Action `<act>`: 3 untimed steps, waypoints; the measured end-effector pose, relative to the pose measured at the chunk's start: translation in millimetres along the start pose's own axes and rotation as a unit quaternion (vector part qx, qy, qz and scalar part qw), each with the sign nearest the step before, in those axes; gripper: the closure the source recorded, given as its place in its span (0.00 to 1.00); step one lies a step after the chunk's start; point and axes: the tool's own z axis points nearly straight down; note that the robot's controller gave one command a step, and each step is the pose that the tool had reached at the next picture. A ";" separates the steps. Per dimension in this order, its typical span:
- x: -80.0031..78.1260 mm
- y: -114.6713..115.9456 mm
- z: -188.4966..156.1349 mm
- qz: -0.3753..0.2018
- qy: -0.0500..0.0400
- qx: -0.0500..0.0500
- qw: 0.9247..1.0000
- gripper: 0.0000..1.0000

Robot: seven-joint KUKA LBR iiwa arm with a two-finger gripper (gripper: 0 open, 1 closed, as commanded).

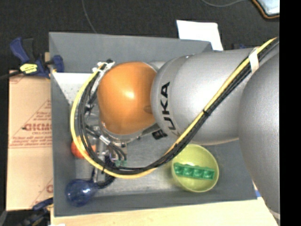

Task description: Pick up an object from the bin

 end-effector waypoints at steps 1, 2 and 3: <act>-2.0 -1.6 -4.7 0.004 -0.004 -0.001 1.000 0.00; 2.6 -67.2 109.5 -0.113 -0.005 0.000 0.994 0.00; -6.5 -88.6 65.0 -0.229 -0.009 -0.001 0.973 0.00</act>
Offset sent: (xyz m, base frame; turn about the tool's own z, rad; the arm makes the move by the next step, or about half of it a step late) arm -0.0059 -0.0858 -0.1435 -0.2910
